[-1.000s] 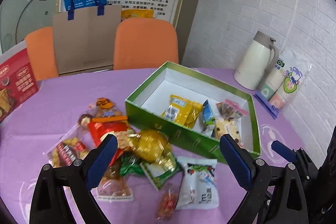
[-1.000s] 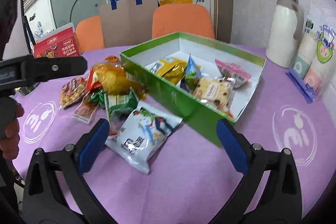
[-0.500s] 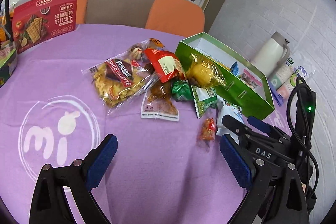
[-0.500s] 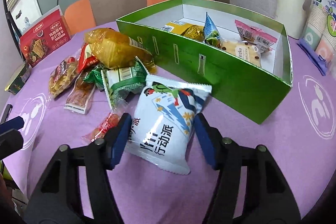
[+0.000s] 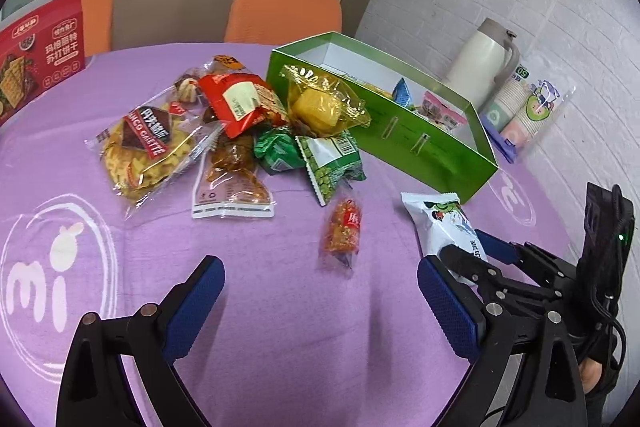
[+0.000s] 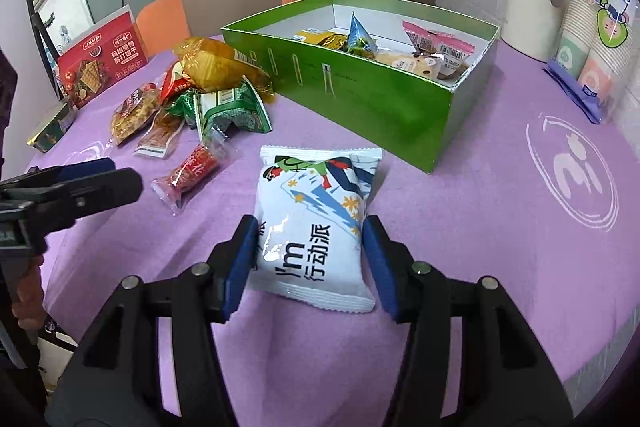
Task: Organize snacks
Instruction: 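Grasp the white bag with the right tool while the left tool grasps the red spicy strip pack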
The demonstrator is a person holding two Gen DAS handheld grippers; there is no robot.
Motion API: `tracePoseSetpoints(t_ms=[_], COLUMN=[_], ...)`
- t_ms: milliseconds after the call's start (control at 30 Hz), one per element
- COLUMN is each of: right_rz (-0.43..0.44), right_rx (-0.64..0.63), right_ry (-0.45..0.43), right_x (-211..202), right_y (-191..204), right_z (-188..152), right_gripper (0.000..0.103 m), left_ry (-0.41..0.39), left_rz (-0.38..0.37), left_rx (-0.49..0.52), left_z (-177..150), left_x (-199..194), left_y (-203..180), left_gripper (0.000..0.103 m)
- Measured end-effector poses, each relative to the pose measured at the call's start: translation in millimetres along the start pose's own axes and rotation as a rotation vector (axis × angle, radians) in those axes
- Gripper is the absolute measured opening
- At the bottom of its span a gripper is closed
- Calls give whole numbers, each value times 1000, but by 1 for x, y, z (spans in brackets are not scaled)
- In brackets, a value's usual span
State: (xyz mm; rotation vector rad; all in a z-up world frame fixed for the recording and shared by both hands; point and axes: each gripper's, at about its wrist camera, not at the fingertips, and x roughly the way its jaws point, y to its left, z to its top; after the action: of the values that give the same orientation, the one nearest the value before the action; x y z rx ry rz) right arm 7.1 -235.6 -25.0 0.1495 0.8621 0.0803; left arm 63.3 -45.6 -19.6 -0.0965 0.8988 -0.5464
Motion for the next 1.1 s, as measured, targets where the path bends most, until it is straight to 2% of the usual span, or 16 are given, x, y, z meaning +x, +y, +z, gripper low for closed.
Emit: tracePoseSetpoints(t_ms=[100, 233, 333, 433, 500, 600, 900, 967, 1000, 1067, 1100], right_rz=[10, 19, 25, 27, 28, 11, -18, -23, -21, -25, -28], right_rx=[6, 14, 20, 24, 16, 3, 24, 26, 27, 23, 23], right_ry=[-10, -12, -10, -11, -12, -7, 5, 4, 2, 2, 2], right_x=[-1, -2, -3, -3, -2, 2, 9, 9, 9, 8, 8], right_y=[0, -2, -2, 1, 6, 11, 10, 9, 8, 9, 10], right_z=[1, 0, -2, -3, -3, -4, -6, -7, -8, -8, -8], right_gripper=[57, 57, 58, 66, 67, 68, 67, 58, 57, 55, 54], left_ry=[22, 55, 75, 91, 98, 108, 109, 101, 98, 95, 96], left_rz=[8, 8, 12, 22, 24, 24, 9, 15, 22, 47, 36], left_rx=[41, 82, 92, 99, 100, 105, 89, 95, 100, 110, 100], left_z=[5, 10, 15, 18, 19, 18, 17, 16, 16, 15, 16], left_x=[15, 32, 43, 52, 56, 61, 59, 59, 59, 59, 59], left_y=[-11, -21, -24, -26, -26, -26, -21, -22, -23, -24, -22], left_gripper=[92, 72, 63, 62, 61, 45, 44, 44, 42, 28, 26])
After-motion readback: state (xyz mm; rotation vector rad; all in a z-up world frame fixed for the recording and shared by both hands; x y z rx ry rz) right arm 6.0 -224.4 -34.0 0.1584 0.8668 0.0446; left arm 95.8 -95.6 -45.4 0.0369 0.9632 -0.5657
